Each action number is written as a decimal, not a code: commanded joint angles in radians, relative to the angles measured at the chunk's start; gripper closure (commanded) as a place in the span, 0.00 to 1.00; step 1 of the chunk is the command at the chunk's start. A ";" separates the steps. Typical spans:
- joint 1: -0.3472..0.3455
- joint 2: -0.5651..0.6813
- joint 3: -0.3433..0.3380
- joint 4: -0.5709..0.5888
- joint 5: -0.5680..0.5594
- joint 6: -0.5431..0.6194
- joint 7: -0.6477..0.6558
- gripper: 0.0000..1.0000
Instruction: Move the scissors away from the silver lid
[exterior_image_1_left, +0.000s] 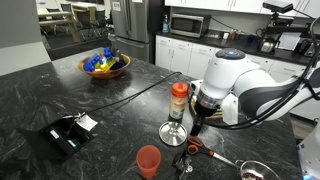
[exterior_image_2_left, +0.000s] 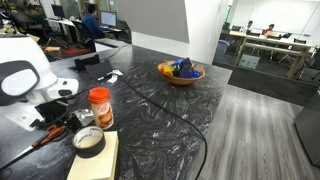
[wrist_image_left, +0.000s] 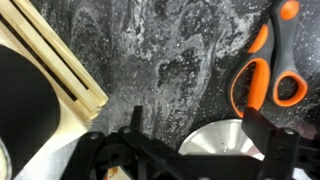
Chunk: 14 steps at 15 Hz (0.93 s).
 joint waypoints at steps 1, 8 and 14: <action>-0.003 -0.010 -0.011 -0.009 0.034 0.000 -0.005 0.00; 0.009 -0.021 -0.010 -0.032 0.092 -0.011 -0.006 0.00; 0.008 -0.019 -0.008 -0.049 0.086 -0.002 0.001 0.00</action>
